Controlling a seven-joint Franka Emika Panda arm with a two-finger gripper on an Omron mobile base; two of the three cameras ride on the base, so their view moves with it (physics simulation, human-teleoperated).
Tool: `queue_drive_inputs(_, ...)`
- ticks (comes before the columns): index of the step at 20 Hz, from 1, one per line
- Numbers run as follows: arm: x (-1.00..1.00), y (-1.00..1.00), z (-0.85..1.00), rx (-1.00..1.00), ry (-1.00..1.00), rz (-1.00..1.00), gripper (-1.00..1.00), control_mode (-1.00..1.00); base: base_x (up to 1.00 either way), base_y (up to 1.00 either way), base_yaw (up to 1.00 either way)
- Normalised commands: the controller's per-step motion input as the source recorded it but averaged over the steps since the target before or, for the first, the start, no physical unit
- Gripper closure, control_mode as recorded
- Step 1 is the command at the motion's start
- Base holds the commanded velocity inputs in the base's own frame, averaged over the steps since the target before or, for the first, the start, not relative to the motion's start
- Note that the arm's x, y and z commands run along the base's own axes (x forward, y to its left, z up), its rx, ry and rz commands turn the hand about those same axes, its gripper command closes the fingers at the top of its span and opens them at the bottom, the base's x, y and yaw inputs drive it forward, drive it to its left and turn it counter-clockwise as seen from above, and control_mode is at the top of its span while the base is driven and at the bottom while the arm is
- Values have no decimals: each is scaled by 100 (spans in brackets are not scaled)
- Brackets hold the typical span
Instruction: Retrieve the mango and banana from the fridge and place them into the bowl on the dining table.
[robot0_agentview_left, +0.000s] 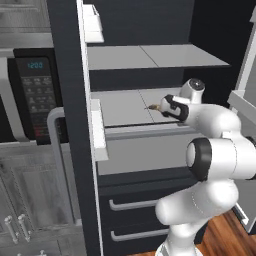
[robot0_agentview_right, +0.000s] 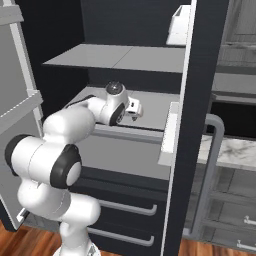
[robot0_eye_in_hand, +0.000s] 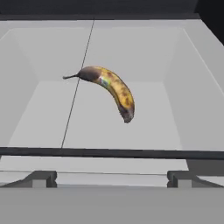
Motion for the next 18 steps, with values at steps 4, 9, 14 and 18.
queue_drive_inputs(4, 37, 0, -30, 0, 0, 1, -100, -100, 0, 0, 0)
queue_drive_inputs(9, 44, -3, -20, 0, 0, 2, -100, -100, 0, 0, 0)
queue_drive_inputs(14, 45, -8, -13, 0, 0, 2, -100, -100, 0, 0, 0)
queue_drive_inputs(18, 40, -10, -13, 0, 0, 2, -100, -100, 0, 0, 0)
